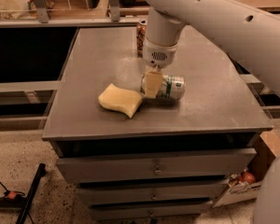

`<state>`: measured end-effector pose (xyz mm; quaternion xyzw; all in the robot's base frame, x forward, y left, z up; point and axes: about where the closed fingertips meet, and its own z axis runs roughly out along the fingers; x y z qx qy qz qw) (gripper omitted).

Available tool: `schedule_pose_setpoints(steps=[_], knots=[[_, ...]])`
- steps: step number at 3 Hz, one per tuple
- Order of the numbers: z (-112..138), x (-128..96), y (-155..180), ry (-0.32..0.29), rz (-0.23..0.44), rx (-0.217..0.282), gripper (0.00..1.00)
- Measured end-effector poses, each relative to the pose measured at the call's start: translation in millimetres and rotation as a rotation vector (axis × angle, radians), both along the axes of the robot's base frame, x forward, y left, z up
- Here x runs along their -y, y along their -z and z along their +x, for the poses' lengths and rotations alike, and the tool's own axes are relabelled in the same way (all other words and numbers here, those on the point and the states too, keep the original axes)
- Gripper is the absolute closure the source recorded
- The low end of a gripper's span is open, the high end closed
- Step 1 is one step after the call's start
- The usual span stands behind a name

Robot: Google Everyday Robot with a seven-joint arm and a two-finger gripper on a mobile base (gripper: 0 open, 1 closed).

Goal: Place 7up can upright

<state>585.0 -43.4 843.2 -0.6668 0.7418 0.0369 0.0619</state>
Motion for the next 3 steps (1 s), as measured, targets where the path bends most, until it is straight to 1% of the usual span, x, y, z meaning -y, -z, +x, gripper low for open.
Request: schedule_pose_setpoints(steps=[1, 2, 3], knots=[[-1, 6, -27, 0.005, 0.092, 0.058, 1.00], [-5, 14, -53, -0.007, 0.213, 0.132, 1.00], [-10, 22, -77, 0.002, 0.314, 0.198, 1.00]])
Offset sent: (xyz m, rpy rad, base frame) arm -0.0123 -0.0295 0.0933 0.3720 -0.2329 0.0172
